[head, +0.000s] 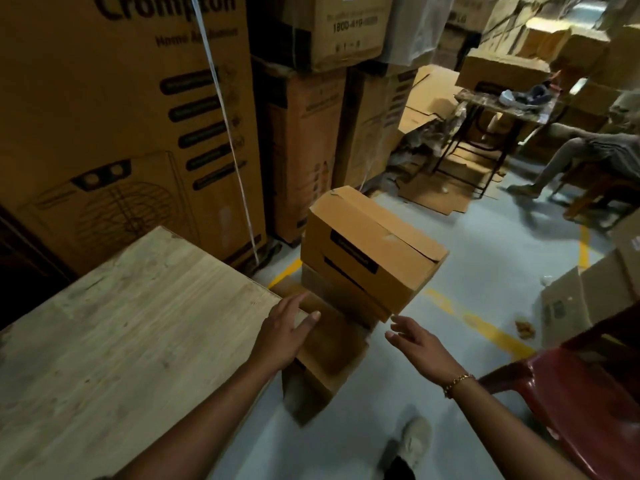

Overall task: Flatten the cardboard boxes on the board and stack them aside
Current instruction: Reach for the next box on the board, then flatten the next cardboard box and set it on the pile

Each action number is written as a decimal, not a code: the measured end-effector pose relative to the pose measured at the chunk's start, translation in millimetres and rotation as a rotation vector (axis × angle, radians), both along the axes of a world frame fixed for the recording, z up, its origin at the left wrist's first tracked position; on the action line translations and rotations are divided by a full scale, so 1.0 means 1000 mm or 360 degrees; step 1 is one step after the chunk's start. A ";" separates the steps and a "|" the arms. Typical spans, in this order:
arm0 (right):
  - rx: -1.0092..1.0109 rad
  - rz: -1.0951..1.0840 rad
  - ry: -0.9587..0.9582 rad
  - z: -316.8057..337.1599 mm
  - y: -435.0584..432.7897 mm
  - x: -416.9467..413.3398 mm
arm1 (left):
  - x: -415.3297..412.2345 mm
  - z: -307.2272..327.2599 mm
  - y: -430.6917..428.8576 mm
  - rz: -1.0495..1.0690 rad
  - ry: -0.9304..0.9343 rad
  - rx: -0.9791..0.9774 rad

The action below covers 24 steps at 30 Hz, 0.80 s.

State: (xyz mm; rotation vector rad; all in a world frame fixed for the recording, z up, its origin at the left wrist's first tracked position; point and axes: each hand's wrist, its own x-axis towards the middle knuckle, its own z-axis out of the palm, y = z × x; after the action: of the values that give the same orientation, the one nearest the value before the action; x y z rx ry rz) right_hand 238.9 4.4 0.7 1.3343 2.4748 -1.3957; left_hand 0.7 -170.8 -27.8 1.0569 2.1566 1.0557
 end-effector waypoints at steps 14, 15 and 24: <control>-0.0620 0.0552 -0.0358 -0.145 0.257 -0.063 | 0.095 -0.138 0.184 0.1002 -0.0542 -0.0332; -0.0651 0.0574 -0.0389 -0.159 0.263 -0.067 | 0.098 -0.149 0.187 0.1069 -0.0614 -0.0360; -0.0747 0.0665 -0.0656 -0.342 0.290 -0.113 | 0.089 -0.312 0.199 0.1464 -0.0971 -0.0615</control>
State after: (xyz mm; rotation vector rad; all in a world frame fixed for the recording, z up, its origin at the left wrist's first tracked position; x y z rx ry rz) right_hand 125.4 294.5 -341.2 0.8394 1.8617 -1.3183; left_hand 90.0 28.4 -339.6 -0.4652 2.1524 1.0463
